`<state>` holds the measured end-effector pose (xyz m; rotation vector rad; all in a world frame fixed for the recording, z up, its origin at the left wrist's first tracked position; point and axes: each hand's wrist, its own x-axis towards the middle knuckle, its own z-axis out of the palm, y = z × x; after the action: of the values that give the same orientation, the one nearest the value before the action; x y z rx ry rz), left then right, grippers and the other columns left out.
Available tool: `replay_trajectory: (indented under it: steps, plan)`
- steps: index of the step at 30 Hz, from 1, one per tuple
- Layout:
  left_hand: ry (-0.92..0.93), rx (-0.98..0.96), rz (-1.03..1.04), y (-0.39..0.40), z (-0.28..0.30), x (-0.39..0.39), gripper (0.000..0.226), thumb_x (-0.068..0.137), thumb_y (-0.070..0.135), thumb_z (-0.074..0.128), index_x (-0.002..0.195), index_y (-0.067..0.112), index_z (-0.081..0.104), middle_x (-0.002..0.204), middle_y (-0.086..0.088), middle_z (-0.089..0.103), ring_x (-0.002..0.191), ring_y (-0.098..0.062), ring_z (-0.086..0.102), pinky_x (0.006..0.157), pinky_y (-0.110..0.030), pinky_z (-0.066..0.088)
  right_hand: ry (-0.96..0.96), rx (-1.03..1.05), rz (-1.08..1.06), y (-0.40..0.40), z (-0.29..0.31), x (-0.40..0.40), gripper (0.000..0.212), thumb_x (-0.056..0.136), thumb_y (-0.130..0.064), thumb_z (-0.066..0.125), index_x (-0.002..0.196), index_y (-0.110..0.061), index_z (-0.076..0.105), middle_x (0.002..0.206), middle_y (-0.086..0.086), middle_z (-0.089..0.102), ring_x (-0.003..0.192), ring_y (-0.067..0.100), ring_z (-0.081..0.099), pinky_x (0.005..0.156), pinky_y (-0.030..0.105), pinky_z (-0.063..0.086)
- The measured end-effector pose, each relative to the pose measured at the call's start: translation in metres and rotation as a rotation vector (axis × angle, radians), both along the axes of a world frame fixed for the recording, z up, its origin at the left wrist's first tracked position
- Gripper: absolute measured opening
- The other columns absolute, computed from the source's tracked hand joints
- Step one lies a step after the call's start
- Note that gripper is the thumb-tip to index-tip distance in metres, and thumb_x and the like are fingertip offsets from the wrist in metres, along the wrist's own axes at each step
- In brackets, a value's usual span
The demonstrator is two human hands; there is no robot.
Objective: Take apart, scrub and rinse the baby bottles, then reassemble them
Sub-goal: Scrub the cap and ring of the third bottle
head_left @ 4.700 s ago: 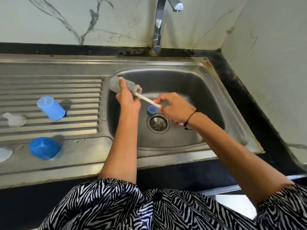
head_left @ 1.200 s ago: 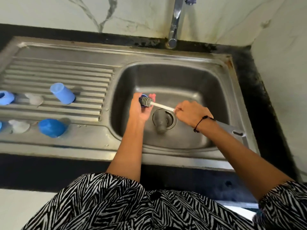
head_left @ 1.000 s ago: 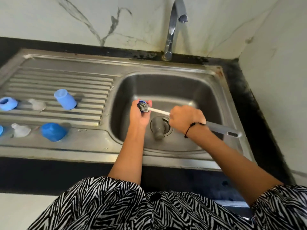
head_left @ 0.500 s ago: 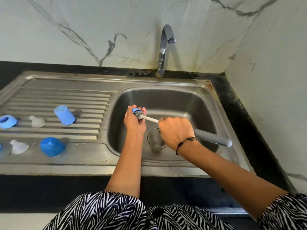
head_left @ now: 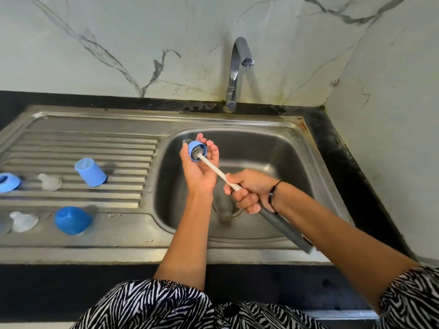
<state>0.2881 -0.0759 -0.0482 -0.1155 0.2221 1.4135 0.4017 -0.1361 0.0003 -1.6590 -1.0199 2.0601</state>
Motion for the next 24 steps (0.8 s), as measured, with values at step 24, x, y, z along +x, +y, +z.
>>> replay_trajectory:
  steps: [24]
  plan:
    - [0.140, -0.121, -0.053, 0.012, -0.009, -0.028, 0.085, 0.093, 0.067, 0.009, 0.103, 0.003, 0.063, 0.074, -0.011, 0.069, 0.063, -0.021, 0.067, 0.060, -0.025, 0.054, -0.557, 0.356, 0.223, -0.001, -0.020, 0.002, 0.037, 0.096, -0.030, 0.037, 0.062, -0.017, 0.042, 0.048, 0.002, 0.038, 0.035, 0.015, 0.033, 0.039, 0.016, 0.024]
